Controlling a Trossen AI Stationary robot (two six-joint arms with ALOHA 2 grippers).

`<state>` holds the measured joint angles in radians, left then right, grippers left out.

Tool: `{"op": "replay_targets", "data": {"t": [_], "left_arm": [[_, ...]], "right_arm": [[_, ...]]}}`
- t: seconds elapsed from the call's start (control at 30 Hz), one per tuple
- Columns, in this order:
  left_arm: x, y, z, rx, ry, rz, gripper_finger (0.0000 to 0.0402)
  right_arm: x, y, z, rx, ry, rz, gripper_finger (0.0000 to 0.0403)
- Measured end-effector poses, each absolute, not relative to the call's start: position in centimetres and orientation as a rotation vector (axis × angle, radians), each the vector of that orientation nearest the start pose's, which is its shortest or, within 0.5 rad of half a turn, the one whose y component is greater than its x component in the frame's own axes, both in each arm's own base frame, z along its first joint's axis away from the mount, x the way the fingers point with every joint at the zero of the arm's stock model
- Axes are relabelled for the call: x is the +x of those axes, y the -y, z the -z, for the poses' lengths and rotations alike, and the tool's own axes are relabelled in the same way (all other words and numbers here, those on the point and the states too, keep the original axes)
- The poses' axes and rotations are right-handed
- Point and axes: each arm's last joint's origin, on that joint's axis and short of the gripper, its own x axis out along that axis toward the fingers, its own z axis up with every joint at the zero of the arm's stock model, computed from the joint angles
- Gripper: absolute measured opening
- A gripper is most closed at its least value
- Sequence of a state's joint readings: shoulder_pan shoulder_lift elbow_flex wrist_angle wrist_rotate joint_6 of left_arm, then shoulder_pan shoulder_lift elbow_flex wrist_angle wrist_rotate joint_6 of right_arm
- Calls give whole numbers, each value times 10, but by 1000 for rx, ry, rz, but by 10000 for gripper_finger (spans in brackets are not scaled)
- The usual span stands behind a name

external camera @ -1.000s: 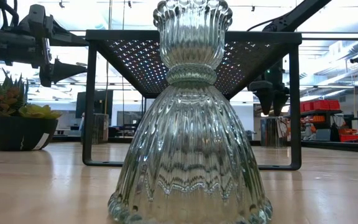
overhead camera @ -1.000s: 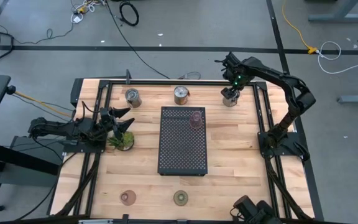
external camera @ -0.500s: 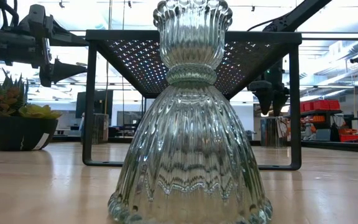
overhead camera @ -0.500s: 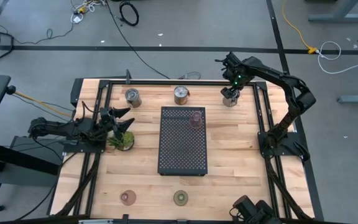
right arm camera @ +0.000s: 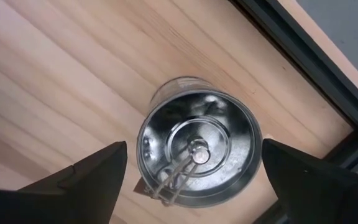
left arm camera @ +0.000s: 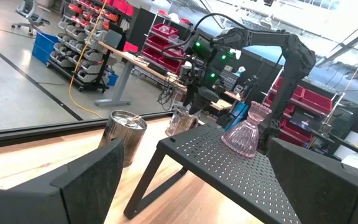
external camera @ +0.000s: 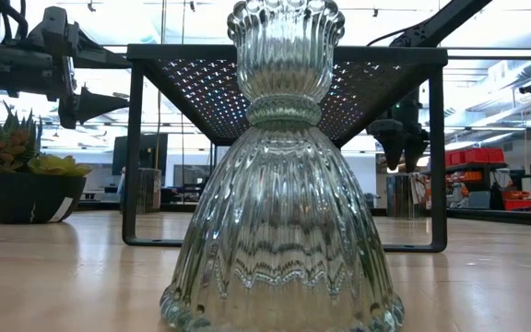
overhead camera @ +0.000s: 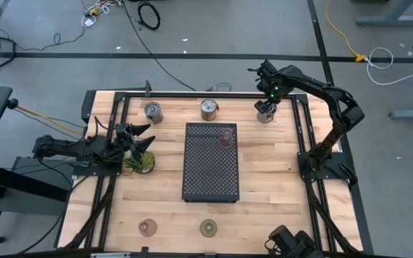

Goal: Pick & Place candle stick holders
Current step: Put the right silver scented candle on the shelf

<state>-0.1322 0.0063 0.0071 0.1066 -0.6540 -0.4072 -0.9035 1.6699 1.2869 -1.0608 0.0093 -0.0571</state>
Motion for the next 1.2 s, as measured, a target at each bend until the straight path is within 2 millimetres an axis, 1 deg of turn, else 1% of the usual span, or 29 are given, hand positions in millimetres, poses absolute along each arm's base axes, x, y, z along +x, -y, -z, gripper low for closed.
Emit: {"op": "replay_targets", "data": {"t": [0.13,0.3,0.4,0.53,0.77,1.0,1.2], "left_arm": [[93,-5,-175,-439,205,-494,399],[93,-5,-175,-439,205,-494,399],[93,-5,-175,-438,205,-495,399],[92,-6,-175,-437,208,-511,399],[92,-6,-175,-437,207,-514,399],[92,-6,-175,-437,206,-514,399],[92,-6,-175,-436,205,-514,399]], "right_arm": [[190,242,-234,598,-1359,703,371],[187,238,-219,602,-1388,687,371],[186,237,-215,597,-1397,692,371],[186,238,-217,584,-1396,709,371],[190,243,-229,574,-1370,719,371],[187,241,-226,546,-1415,722,371],[187,242,-226,560,-1407,737,371]]}}
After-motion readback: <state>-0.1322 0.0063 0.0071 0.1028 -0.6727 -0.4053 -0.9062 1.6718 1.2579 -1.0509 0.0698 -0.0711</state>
